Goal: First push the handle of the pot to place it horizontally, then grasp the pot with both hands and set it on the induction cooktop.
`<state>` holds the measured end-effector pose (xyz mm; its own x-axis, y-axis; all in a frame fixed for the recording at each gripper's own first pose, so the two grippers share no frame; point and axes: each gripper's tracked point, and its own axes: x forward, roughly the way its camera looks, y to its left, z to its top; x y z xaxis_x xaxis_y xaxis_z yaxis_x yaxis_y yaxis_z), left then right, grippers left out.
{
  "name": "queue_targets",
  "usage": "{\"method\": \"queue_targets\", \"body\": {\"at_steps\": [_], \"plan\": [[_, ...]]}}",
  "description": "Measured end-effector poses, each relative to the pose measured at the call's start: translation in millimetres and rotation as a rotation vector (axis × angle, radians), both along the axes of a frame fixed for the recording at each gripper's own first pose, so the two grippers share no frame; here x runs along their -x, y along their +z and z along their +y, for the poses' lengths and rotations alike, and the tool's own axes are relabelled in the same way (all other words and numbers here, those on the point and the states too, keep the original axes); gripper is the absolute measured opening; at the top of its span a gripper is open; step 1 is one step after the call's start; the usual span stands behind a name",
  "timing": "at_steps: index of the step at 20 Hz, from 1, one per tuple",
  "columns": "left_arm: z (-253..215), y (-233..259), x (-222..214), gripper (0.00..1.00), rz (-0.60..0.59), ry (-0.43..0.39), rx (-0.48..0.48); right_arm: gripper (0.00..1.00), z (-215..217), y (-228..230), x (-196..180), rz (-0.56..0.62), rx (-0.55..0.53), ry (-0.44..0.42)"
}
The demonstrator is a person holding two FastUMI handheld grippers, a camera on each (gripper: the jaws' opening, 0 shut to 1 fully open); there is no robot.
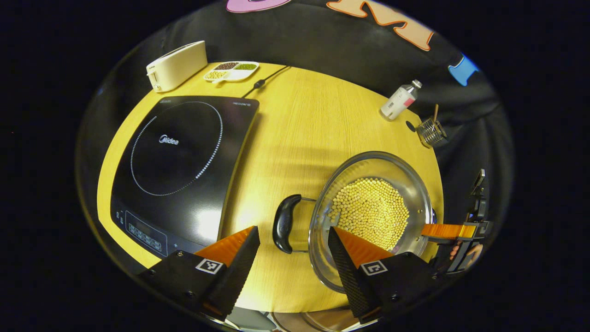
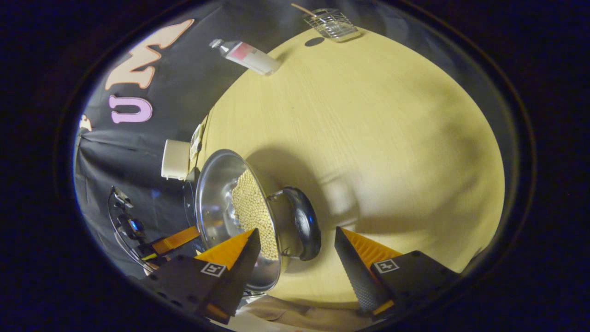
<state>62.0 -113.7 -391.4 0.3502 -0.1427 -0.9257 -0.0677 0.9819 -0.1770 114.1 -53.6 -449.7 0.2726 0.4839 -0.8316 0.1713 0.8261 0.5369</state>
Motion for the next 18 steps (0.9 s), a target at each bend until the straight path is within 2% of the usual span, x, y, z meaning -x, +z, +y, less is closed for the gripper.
{"method": "queue_targets", "body": {"at_steps": [5,6,9,10,11,14,16,18], "plan": [[0.1,-16.9,-11.5,0.91,0.041,0.017,0.01,0.87,8.2,-10.9,4.2,0.037,0.001,0.031],[-0.4,-21.6,-10.6,0.91,0.064,0.016,0.016,0.97,9.4,-14.3,2.9,0.046,0.002,0.032],[-3.2,-31.9,-11.3,0.89,0.103,0.022,0.034,0.97,13.3,-20.3,-1.0,0.059,-0.001,0.03],[-3.0,-33.6,-11.9,0.94,0.111,0.023,0.033,0.8,14.5,-22.1,-2.3,0.064,-0.001,0.027],[-2.7,-35.1,-11.6,0.85,0.117,0.022,0.034,0.77,15.8,-22.6,-1.3,0.07,-0.003,0.028],[-6.1,-39.6,-10.4,0.75,0.149,0.009,0.034,0.77,21.2,-29.2,-3.6,0.077,0.002,0.033],[-6.9,-44.3,-11.3,0.69,0.162,0.017,0.041,0.46,21.3,-33.2,0.4,0.09,0.024,0.052],[-7.7,-43.3,-9.5,0.66,0.174,0.028,0.054,0.48,16.6,-31.9,1.8,0.098,0.038,0.051]]}}
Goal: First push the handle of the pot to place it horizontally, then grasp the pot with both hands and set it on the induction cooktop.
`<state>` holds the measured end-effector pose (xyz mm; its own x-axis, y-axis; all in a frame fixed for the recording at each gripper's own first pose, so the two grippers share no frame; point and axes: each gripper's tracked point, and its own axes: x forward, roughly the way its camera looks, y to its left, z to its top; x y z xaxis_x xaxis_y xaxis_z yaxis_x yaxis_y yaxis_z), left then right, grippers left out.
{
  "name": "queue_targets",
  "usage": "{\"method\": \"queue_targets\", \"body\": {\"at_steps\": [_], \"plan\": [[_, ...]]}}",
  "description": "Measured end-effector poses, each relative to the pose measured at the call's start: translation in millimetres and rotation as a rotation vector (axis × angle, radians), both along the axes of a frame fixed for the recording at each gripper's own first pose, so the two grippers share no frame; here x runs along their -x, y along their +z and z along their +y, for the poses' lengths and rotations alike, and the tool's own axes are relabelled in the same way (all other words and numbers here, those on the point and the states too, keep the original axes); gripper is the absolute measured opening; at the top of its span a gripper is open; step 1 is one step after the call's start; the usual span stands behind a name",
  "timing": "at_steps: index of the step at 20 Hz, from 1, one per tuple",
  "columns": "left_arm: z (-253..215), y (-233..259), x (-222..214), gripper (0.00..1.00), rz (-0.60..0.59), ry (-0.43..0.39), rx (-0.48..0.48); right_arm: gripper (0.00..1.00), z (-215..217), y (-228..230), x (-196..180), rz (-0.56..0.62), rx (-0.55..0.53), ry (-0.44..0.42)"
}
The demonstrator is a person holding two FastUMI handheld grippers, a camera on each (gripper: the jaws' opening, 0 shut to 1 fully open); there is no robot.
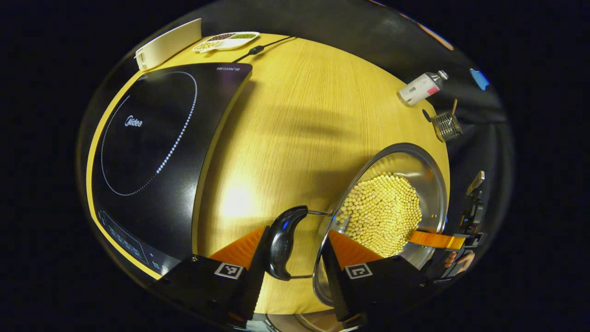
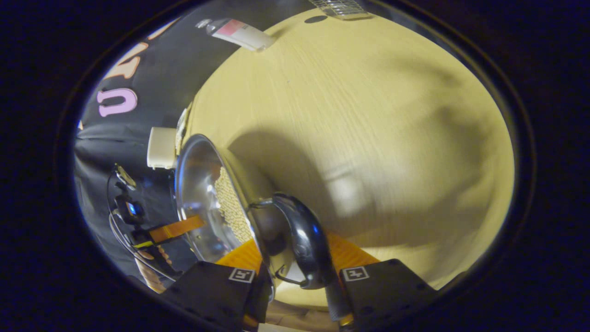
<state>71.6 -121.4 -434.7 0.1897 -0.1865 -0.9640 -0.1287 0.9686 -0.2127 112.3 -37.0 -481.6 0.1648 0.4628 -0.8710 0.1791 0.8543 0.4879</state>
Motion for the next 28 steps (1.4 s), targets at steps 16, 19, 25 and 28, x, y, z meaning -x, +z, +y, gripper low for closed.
{"method": "queue_targets", "body": {"at_steps": [16,19,25,28], "plan": [[-3.5,21.0,5.1,0.58,-0.051,-0.098,-0.081,0.44,-1.5,17.7,-0.1,-0.084,-0.02,-0.017],[-2.7,23.2,7.4,0.58,-0.059,-0.095,-0.071,0.44,-3.1,25.5,2.8,-0.098,-0.017,-0.029],[4.2,41.5,30.3,0.57,-0.066,-0.084,-0.068,0.44,3.4,36.8,20.4,-0.114,-0.017,-0.021],[15.4,48.4,40.1,0.57,-0.064,-0.068,-0.072,0.44,12.2,42.5,28.1,-0.116,-0.022,-0.006]]}}
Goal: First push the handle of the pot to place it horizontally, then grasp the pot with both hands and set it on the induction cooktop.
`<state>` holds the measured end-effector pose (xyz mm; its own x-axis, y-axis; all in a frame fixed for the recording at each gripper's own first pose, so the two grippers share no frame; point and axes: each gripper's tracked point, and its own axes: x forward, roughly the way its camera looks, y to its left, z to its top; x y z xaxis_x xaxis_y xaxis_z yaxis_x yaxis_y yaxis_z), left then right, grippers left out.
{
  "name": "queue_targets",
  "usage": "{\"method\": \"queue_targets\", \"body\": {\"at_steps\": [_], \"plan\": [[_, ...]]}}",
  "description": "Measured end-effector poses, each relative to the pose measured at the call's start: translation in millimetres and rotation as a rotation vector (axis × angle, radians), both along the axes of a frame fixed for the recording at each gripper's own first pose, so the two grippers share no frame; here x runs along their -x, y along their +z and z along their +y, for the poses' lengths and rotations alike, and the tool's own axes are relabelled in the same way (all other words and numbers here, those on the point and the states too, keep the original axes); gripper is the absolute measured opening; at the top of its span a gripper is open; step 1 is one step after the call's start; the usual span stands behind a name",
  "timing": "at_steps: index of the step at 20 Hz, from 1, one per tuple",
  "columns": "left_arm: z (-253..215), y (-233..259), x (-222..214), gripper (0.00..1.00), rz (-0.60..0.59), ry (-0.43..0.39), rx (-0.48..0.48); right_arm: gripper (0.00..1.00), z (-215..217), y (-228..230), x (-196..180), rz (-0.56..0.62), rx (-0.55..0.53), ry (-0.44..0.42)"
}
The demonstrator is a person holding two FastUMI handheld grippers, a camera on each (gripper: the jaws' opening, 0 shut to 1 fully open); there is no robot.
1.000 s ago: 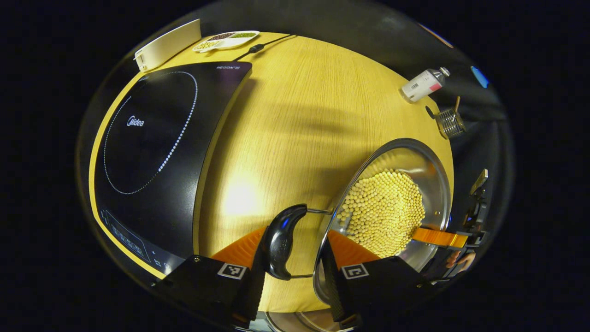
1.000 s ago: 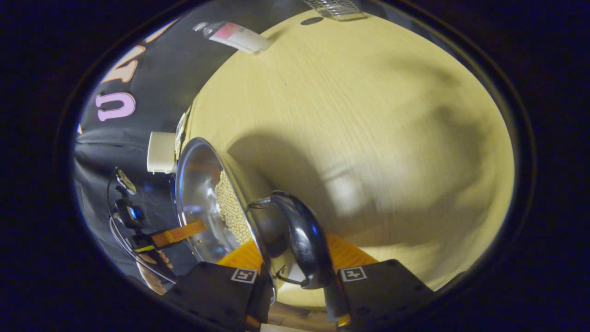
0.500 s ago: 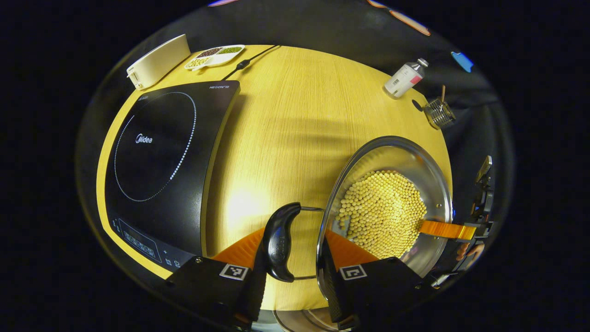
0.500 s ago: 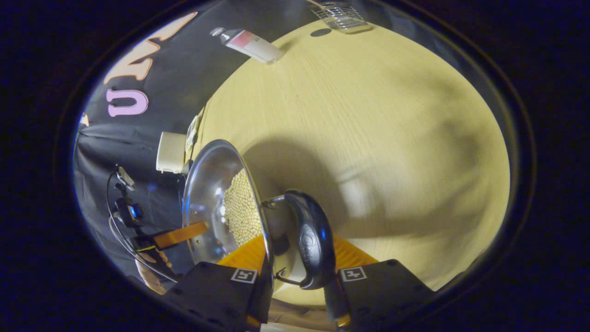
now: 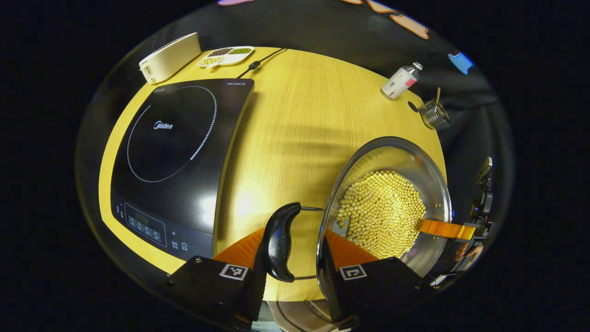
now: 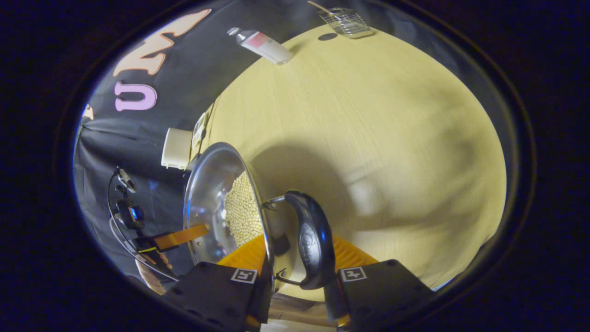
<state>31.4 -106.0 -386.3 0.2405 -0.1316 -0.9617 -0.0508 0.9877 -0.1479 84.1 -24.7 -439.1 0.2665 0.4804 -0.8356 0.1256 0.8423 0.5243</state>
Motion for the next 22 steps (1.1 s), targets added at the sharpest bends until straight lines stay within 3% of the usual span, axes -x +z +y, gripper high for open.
{"method": "queue_targets", "body": {"at_steps": [1,2,8,11,12,22], "plan": [[3.9,4.0,5.5,0.57,-0.002,0.002,-0.002,0.44,4.1,2.9,3.0,-0.001,-0.003,0.005],[8.2,7.9,6.6,0.57,-0.007,0.004,-0.004,0.5,8.9,5.6,5.0,-0.005,-0.006,0.01],[47.2,27.3,6.2,0.6,-0.043,-0.006,-0.02,0.5,48.9,19.6,9.4,-0.043,-0.02,0.014],[70.5,36.3,-1.0,0.6,-0.054,-0.026,-0.009,0.5,75.5,28.2,10.8,-0.063,-0.019,-0.014],[79.3,38.7,-5.3,0.58,-0.056,-0.039,-0.007,0.44,84.6,31.3,11.0,-0.068,-0.017,-0.026],[176.0,40.5,-52.4,0.57,-0.084,-0.137,0.02,0.44,190.4,37.5,4.5,-0.117,0.007,-0.108]]}}
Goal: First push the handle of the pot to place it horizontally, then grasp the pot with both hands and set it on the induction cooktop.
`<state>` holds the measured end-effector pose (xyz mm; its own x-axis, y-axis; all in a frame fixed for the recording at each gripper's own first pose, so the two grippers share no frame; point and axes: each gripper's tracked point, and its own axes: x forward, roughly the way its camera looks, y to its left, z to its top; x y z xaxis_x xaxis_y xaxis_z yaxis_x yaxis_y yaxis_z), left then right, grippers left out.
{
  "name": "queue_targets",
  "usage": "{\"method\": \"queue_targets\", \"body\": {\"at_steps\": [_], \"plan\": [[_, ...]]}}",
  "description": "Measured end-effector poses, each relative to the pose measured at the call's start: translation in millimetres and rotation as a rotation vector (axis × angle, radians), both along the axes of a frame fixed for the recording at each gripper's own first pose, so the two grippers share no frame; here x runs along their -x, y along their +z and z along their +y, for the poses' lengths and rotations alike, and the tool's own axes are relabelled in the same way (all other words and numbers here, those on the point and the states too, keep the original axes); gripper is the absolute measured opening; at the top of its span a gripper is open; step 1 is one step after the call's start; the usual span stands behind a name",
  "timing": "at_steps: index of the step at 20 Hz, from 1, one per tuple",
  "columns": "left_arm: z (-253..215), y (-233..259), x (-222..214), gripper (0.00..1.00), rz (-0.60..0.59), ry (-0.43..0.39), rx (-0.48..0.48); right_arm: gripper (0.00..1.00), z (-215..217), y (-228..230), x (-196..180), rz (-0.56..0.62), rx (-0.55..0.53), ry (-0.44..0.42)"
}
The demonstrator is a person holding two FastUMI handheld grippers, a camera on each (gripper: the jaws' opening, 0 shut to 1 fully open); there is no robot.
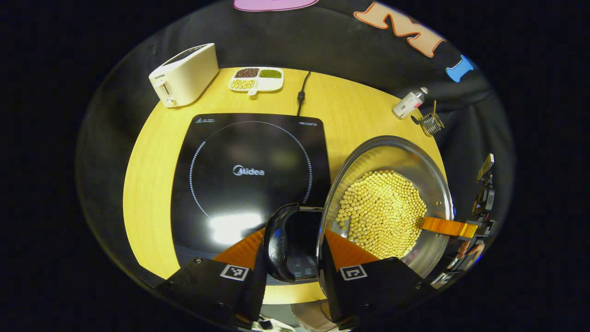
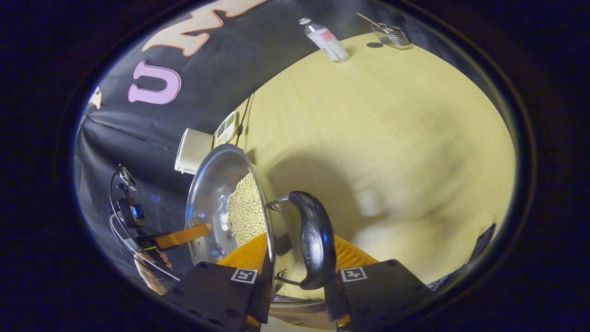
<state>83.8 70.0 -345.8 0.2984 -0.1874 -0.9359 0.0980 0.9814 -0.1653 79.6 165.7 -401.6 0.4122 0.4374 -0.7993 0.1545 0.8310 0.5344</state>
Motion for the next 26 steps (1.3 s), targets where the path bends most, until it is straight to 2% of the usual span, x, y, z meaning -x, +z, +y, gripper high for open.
{"method": "queue_targets", "body": {"at_steps": [6,13,15,16,17,18,26], "plan": [[60.8,-4.8,-13.6,0.57,-0.016,-0.009,-0.025,0.44,62.2,-8.5,-7.6,0.015,0.007,-0.002],[117.8,-14.0,-19.5,0.58,-0.042,0.041,-0.061,0.44,120.9,-23.2,-23.1,-0.035,-0.024,0.015],[127.9,-13.1,-24.7,0.57,-0.067,0.044,-0.07,0.44,130.5,-24.2,-29.6,-0.062,-0.031,0.014],[131.0,-13.1,-27.2,0.58,-0.078,0.042,-0.073,0.5,135.0,-24.2,-33.8,-0.075,-0.035,0.011],[135.1,-13.1,-30.0,0.57,-0.089,0.044,-0.075,0.44,139.6,-22.8,-36.1,-0.091,-0.039,0.008],[138.1,-13.5,-32.3,0.57,-0.094,0.048,-0.077,0.43,143.1,-22.3,-39.8,-0.103,-0.043,0.004],[163.3,-17.1,-49.9,0.57,-0.171,0.057,-0.082,0.43,174.0,-17.1,-66.7,-0.211,-0.06,-0.021]]}}
